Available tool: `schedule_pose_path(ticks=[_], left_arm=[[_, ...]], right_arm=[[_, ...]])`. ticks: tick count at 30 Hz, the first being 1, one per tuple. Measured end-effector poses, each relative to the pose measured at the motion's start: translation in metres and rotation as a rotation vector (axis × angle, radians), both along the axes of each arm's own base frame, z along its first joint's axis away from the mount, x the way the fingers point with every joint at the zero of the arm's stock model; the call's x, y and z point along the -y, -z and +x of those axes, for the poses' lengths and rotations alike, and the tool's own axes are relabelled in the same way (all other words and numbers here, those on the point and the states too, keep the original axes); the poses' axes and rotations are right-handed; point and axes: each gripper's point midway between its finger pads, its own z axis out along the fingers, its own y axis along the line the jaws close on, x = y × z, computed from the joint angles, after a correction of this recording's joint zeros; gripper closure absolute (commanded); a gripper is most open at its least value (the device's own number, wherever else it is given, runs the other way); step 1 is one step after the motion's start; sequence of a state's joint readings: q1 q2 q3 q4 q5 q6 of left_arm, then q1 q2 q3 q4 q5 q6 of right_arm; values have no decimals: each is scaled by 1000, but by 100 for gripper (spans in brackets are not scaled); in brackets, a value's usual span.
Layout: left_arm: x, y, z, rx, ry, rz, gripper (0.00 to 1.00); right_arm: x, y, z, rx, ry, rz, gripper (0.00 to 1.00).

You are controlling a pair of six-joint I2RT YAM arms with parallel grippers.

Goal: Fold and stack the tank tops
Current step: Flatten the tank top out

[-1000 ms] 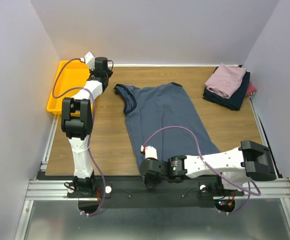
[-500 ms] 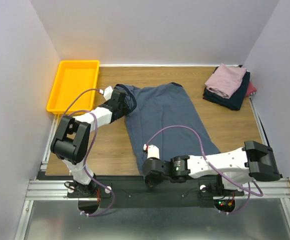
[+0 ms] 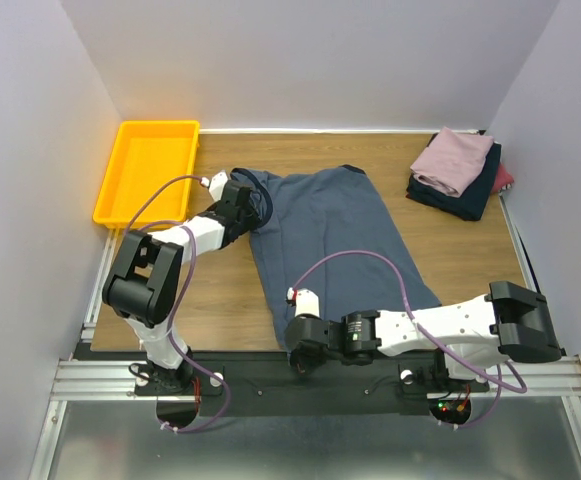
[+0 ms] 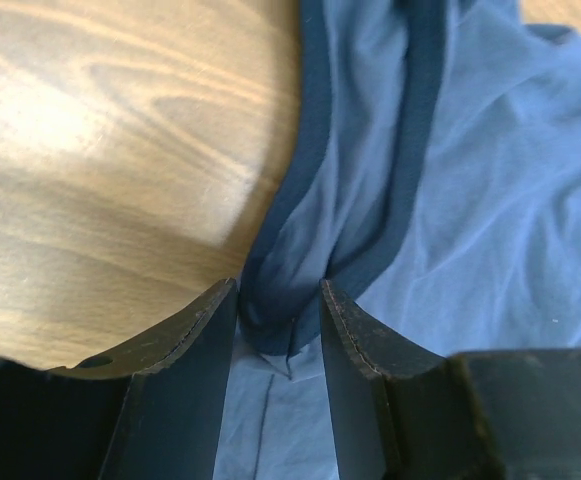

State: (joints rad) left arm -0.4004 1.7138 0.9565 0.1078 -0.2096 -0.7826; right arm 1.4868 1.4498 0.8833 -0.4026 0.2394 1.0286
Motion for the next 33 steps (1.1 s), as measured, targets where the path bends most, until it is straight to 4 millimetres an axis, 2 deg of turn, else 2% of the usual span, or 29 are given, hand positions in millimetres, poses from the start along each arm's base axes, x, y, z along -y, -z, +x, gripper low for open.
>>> schedule_pose_path(ticks=[5,12,17,22,23,25,29,30,33], left_arm=[[2,-15,5,50,26,1,50],[11,-15,1,51,86,26,50],[19,0,-7,15,124,57,51],[18,16,-8,-31,126,100,56],[17,17,-8,-35,122,105,58],[15,18,-8,-40,112,115,72],[10,19,-8,-45,93,133,90],[9,19,-8,-45,90,138,100],[7,18,-7,-45,78,144,100]], right_arm=[[0,3,0,-1,-1,-9,100],[1,8,0,-3,-1,-25,100],[1,12,0,-4,-1,-34,100],[1,12,-1,-6,-2,-36,100],[1,12,-1,-6,-2,-36,100],[1,12,-1,-6,-2,-36,100],[1,12,-1,-6,-2,-36,100],[1,12,-1,-6,-2,-36,100],[1,12,-1,-6,-2,-36,100]])
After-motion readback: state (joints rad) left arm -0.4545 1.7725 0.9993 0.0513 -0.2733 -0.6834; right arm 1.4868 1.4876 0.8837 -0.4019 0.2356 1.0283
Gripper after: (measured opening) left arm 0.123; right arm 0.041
